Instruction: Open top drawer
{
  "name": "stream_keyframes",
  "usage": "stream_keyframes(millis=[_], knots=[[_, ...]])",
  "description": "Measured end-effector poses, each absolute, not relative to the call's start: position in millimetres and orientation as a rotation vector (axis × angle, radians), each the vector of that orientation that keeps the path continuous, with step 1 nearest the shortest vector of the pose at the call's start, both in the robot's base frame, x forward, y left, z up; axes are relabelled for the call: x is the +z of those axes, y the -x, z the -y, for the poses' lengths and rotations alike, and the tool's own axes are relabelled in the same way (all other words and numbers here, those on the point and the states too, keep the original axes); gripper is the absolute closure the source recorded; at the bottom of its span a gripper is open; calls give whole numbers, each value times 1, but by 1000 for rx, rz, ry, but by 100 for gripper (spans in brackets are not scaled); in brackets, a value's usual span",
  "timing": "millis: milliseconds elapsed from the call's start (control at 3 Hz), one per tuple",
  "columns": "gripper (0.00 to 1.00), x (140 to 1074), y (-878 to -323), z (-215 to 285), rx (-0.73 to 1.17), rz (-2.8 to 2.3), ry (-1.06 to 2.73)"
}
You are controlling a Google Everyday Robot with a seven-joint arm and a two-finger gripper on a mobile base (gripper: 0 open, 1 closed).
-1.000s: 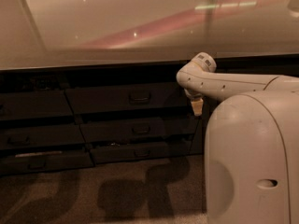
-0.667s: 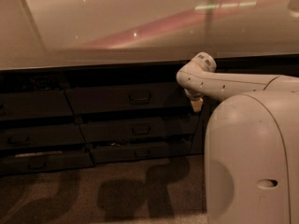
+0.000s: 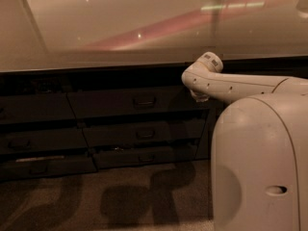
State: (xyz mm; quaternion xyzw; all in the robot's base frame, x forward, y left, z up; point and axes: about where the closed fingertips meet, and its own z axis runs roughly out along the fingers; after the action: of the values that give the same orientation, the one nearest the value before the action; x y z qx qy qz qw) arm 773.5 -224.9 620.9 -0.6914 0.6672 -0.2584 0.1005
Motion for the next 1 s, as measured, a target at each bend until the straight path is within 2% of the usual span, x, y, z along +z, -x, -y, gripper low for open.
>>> stream_keyframes(millis=[333,667,1000], knots=[[89,621,-774,225,-764,-1972,2043],[100,621,-774,225,-764,-1972,2043],[100,625,-774,225,-763,-1972,2043]])
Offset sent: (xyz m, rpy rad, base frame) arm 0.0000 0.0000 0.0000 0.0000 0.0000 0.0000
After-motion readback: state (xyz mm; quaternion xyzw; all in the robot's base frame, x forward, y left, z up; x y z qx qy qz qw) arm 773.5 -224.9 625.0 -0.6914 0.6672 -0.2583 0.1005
